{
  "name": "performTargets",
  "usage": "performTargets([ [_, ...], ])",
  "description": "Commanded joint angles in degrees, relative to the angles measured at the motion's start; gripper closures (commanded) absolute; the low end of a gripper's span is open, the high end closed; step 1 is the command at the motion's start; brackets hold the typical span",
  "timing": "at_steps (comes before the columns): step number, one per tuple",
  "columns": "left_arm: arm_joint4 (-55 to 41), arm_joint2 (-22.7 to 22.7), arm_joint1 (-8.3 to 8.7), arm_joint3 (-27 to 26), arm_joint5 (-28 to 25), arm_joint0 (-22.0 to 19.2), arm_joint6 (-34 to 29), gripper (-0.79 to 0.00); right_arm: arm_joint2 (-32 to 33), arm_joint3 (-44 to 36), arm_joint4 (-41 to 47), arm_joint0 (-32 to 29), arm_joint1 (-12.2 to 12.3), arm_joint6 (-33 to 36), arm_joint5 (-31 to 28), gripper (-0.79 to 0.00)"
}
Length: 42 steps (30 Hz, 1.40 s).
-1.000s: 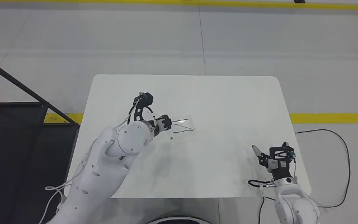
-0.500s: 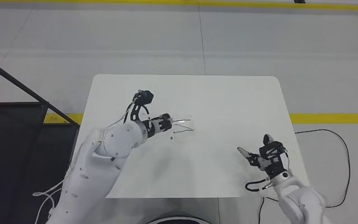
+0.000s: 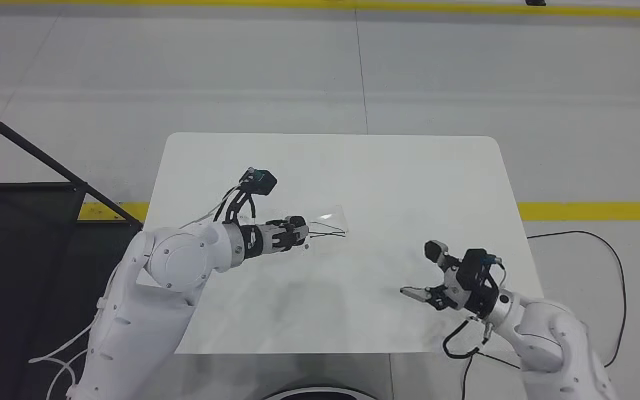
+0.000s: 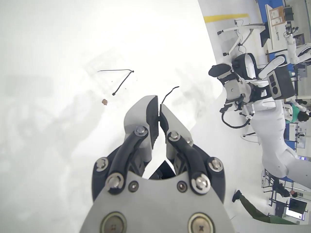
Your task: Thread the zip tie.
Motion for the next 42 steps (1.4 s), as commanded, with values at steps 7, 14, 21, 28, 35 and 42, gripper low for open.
performTargets([
  [7,0.03,1.42,-0.01,-0.17,-2.26,0.34,1.65,0.000,-2.20,0.91,3.40,0.41,0.15,0.27,-3.66,-0.785],
  [14,1.24,5.10,0.02,0.84,-7.24,-2.14,2.10,0.000,-12.71,2.78,33.40,7.24,3.53,14.49,-3.66,-0.785],
  [21,1.69,7.21,0.17,2.02,-11.61,-3.64,1.02,0.000,-14.09,4.64,48.66,10.70,5.56,24.67,-3.66,-0.785],
  [28,1.69,7.21,0.17,2.02,-11.61,-3.64,1.02,0.000,-14.09,4.64,48.66,10.70,5.56,24.67,-3.66,-0.785],
  [35,1.83,7.71,0.19,2.11,-12.21,-3.07,2.50,0.000,-14.76,3.80,48.13,10.46,5.50,24.22,-2.79,-0.785],
  [42,1.72,9.33,0.22,3.75,-14.95,-4.13,4.20,0.000,-20.78,5.04,59.29,13.86,5.99,30.25,-3.66,-0.785],
])
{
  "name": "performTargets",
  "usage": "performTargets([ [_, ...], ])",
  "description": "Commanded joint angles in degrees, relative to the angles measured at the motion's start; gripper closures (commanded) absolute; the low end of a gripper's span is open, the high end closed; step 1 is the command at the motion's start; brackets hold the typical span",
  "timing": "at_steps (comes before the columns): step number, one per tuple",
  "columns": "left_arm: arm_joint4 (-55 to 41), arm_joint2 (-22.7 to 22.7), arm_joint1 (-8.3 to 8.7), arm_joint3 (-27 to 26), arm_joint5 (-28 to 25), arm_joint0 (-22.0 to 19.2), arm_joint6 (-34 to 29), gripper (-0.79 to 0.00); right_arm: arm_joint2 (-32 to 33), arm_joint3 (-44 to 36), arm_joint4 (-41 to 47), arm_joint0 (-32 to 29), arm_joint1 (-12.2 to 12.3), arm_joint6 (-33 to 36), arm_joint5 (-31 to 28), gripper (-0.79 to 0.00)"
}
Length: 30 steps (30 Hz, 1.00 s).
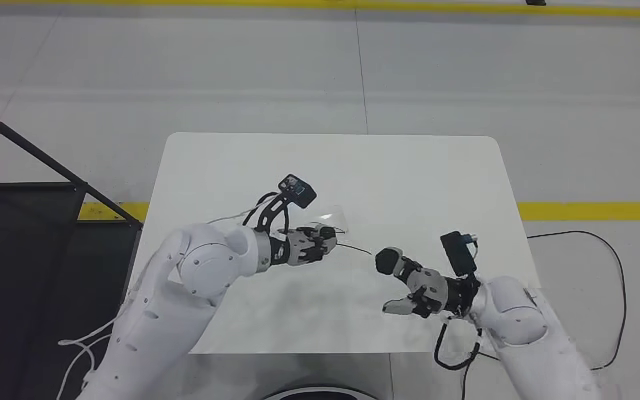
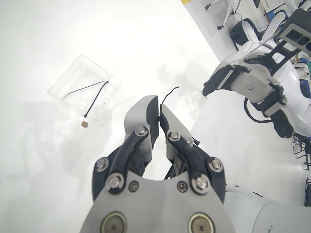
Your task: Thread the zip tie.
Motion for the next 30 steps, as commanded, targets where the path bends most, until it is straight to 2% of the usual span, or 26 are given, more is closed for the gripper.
performTargets([
  [1,-0.17,0.36,0.05,0.43,-1.41,-0.20,0.32,0.000,-2.17,1.12,6.67,1.91,0.29,3.16,0.03,-0.785],
  [7,-1.76,0.18,0.27,1.20,-4.33,-0.29,1.79,0.000,-9.74,6.12,17.00,8.95,2.42,5.49,2.35,-0.785],
  [15,-3.00,-2.14,0.92,0.58,-5.81,1.06,3.23,0.000,-13.68,14.10,24.14,14.27,4.30,6.38,3.25,-0.785],
  [22,-6.36,-5.42,1.67,-0.15,-8.59,3.78,4.45,0.000,-17.39,16.80,25.01,17.74,4.56,7.85,4.72,-0.785],
  [27,-6.14,-5.40,1.96,-0.28,-8.89,4.26,4.61,0.000,-20.08,17.41,23.15,19.52,4.21,6.78,3.65,-0.785],
  [28,-6.23,-5.31,1.99,-0.24,-8.89,4.22,4.63,0.000,-20.59,17.57,22.94,19.85,4.14,6.72,3.59,-0.760],
  [30,-6.42,-5.15,2.06,0.03,-8.92,4.06,4.62,0.000,-21.44,18.21,22.69,20.51,4.00,6.67,3.54,-0.650],
])
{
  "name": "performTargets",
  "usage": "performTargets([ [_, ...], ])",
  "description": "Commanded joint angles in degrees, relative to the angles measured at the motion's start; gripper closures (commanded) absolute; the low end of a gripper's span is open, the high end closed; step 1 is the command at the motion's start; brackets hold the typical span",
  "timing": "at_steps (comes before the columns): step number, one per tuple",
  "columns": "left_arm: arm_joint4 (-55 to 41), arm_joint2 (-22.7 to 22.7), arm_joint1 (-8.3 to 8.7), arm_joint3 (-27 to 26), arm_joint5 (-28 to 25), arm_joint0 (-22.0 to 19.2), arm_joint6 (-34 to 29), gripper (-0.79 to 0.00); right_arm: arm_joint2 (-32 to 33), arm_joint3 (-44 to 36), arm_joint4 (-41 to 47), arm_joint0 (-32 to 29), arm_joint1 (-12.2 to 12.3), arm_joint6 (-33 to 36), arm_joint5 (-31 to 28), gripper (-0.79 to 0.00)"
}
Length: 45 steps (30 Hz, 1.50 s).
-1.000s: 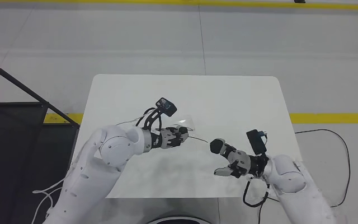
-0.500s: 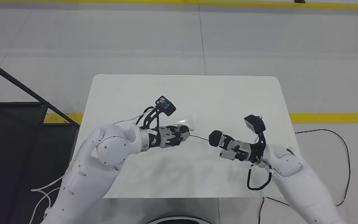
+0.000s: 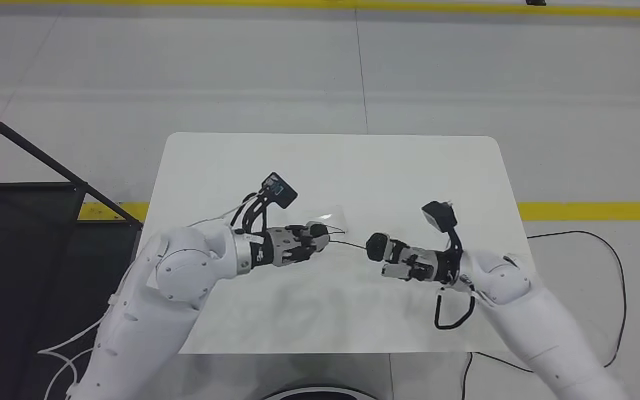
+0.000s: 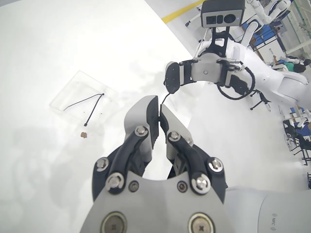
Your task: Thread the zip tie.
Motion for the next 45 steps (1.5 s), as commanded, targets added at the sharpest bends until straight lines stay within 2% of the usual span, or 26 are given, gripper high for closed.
performTargets([
  [1,-0.15,0.14,0.07,0.33,0.20,-0.22,-0.09,0.000,-0.76,0.63,-0.40,0.65,-0.12,0.05,0.05,-0.588],
  [4,-0.44,0.37,0.16,0.61,0.57,-0.56,-0.12,0.000,-1.97,1.35,-1.13,1.54,-0.32,0.29,0.29,-0.582],
  [5,-0.50,0.45,0.19,0.66,0.62,-0.66,-0.12,0.000,-2.30,1.57,-1.13,1.82,-0.39,0.27,0.27,-0.554],
  [7,-0.54,0.64,0.25,0.83,0.70,-0.81,-0.10,0.000,-2.92,2.05,-0.97,2.31,-0.55,0.14,0.14,-0.443],
  [10,-0.39,1.16,0.31,1.03,0.93,-1.13,-0.03,0.000,-3.82,2.68,-0.88,3.02,-0.80,0.05,0.05,-0.363],
  [15,-0.22,2.03,0.41,1.42,1.12,-1.76,-0.01,0.000,-5.10,3.56,-0.18,4.09,-1.16,0.08,0.08,-0.292],
  [19,-0.18,2.67,0.48,1.76,1.19,-2.25,-0.04,0.000,-5.89,4.19,0.07,4.78,-1.39,-0.03,-0.03,-0.302],
  [24,-0.32,3.10,0.60,2.05,1.18,-2.65,0.04,0.000,-6.56,5.28,0.56,5.56,-1.75,-0.06,-0.06,-0.265],
  [27,-0.25,3.27,0.70,2.14,1.13,-2.75,0.12,0.000,-6.88,5.97,0.92,5.98,-1.98,0.04,0.04,-0.197],
  [30,-0.46,3.39,0.80,2.22,1.14,-2.82,0.10,0.000,-7.09,6.46,1.10,6.29,-2.19,-0.02,-0.01,-0.095],
  [33,-0.42,3.48,0.91,2.22,1.11,-2.87,0.02,0.000,-7.24,6.82,1.07,6.53,-2.36,-0.05,-0.05,-0.074],
  [35,-0.41,3.57,0.98,2.20,1.03,-2.87,-0.01,0.000,-7.33,7.01,1.19,6.66,-2.46,0.02,0.02,-0.025],
  [37,-0.49,3.63,1.06,2.24,1.07,-2.92,-0.12,0.000,-7.36,7.24,1.27,6.77,-2.55,0.02,0.02,-0.037],
  [39,-0.46,3.71,1.13,2.24,1.07,-2.99,-0.18,0.000,-7.43,7.41,1.42,6.83,-2.63,0.10,0.11,-0.089],
  [45,-0.34,3.96,1.32,2.22,1.03,-3.15,-0.08,0.000,-7.37,7.84,1.87,6.98,-2.79,0.28,0.28,-0.105],
])
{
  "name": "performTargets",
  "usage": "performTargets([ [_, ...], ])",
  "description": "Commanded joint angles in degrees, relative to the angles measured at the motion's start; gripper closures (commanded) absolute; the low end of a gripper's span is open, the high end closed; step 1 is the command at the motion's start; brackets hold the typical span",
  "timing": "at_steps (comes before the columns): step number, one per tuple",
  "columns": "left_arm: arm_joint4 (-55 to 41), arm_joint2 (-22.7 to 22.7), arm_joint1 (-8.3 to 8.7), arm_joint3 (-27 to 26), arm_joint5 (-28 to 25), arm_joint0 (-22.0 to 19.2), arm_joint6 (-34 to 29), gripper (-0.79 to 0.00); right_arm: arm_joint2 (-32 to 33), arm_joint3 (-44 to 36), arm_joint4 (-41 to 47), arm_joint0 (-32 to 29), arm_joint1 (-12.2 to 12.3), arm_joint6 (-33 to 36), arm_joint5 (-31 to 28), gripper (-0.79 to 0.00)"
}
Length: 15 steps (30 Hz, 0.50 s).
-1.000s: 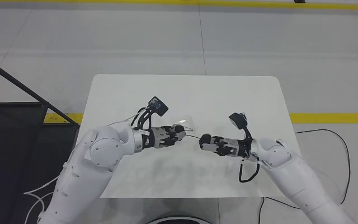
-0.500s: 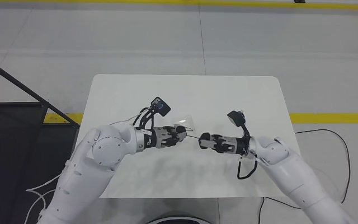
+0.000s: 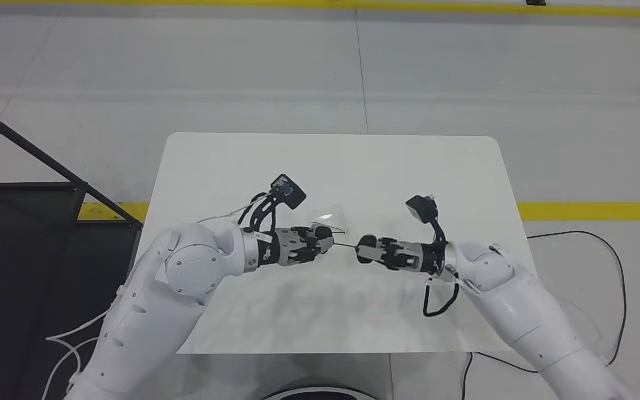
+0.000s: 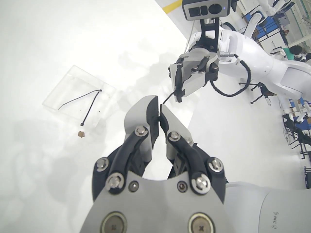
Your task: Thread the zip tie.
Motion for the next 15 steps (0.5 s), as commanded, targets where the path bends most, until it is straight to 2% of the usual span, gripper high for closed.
performTargets([
  [1,0.03,0.08,0.06,0.01,-0.08,-0.04,0.10,0.000,0.01,0.05,0.04,0.02,-0.03,0.02,0.02,-0.099],
  [4,0.01,0.19,0.14,0.00,-0.02,-0.08,0.22,0.000,0.02,0.10,0.17,0.04,-0.07,0.14,0.14,-0.006],
  [10,-0.07,0.44,0.29,0.03,0.10,-0.24,0.58,0.000,0.03,0.20,0.29,0.07,-0.12,0.25,0.25,0.000],
  [11,-0.45,0.43,0.29,0.04,0.25,-0.17,1.00,-0.068,0.02,0.19,0.32,0.08,-0.12,0.26,0.26,0.000],
  [12,-0.99,0.37,0.30,0.08,0.55,-0.11,1.28,-0.379,0.06,0.19,0.40,0.06,-0.12,0.14,0.14,0.000],
  [13,-1.52,0.19,0.30,0.11,1.08,-0.07,1.62,-0.785,0.14,0.10,0.70,-0.06,-0.12,-0.20,-0.20,0.000],
  [15,-2.55,-0.18,0.29,-0.14,1.63,0.20,3.12,-0.785,0.46,-0.12,1.09,-0.43,-0.06,-1.14,-1.15,0.000],
])
